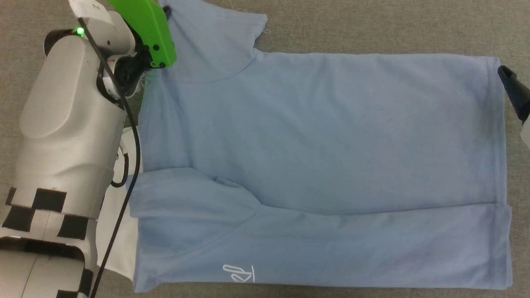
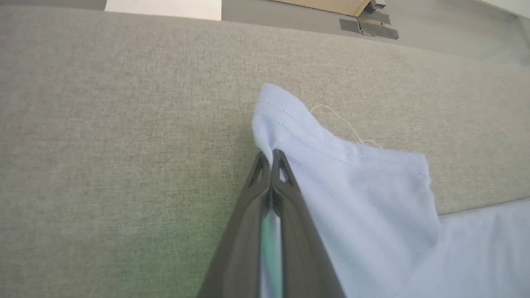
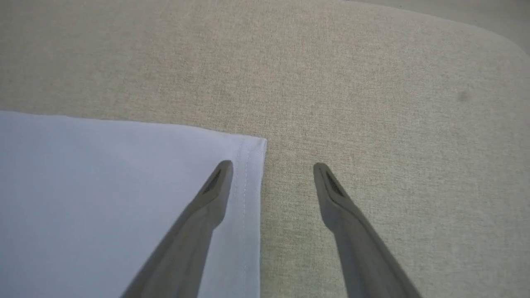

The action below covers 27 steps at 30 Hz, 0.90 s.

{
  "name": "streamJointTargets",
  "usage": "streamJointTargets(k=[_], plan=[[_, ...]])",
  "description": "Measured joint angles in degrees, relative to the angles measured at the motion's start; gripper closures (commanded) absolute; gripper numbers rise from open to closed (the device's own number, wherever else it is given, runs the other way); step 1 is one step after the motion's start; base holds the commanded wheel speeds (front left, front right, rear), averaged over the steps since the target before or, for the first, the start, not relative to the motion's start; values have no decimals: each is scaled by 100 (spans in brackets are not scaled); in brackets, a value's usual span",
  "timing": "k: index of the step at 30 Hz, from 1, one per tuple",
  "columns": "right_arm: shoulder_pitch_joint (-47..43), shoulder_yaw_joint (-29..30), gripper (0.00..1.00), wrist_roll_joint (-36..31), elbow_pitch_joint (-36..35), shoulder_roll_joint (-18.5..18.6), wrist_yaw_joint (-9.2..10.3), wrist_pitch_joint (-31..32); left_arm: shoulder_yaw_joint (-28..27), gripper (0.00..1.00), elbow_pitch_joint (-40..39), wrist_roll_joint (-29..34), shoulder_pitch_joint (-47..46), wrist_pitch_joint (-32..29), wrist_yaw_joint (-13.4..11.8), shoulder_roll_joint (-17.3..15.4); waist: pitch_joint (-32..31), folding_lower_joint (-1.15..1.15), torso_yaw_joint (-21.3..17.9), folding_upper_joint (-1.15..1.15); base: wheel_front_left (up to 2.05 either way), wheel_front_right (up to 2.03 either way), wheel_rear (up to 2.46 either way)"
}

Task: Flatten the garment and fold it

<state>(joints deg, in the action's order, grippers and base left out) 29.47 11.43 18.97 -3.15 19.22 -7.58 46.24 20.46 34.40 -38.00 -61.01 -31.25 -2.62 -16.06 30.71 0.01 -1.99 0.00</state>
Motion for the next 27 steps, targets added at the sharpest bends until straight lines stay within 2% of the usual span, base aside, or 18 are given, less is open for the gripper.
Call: streamJointTargets(k=[2,6,13,14,15,16,23,27], plan=[[149,-183,0,-160,222,158,0,224,-64,100,-290,-35,91,216,94,-8,-28,0,44,0,0,0,0],[449,-599,0,-344,627,276,-1,524,-198,100,-1015,-152,513,501,131,-45,-66,0,100,0,0,0,0],[637,-964,0,-460,1167,465,0,927,-222,100,-2267,-299,1370,461,-1,-153,-26,0,281,0,0,0,0],[662,-951,61,-428,1182,480,1,985,-245,100,-2423,-325,1465,460,-20,-183,-21,0,306,0,0,0,0],[691,-938,84,-417,1191,492,0,1026,-253,100,-2565,-333,1542,459,-43,-213,-21,0,326,0,0,0,0],[700,-934,100,-405,1189,498,0,1024,-266,100,-2676,-338,1597,460,-53,-224,-27,0,337,0,0,0,0],[595,-773,100,-236,1073,454,-1,495,-414,100,-3474,-509,2203,489,-109,-341,-283,0,342,0,0,0,0],[107,-650,100,-46,945,332,-1,250,-621,100,-3922,-680,2994,538,-281,-517,-562,0,310,0,0,0,0]])
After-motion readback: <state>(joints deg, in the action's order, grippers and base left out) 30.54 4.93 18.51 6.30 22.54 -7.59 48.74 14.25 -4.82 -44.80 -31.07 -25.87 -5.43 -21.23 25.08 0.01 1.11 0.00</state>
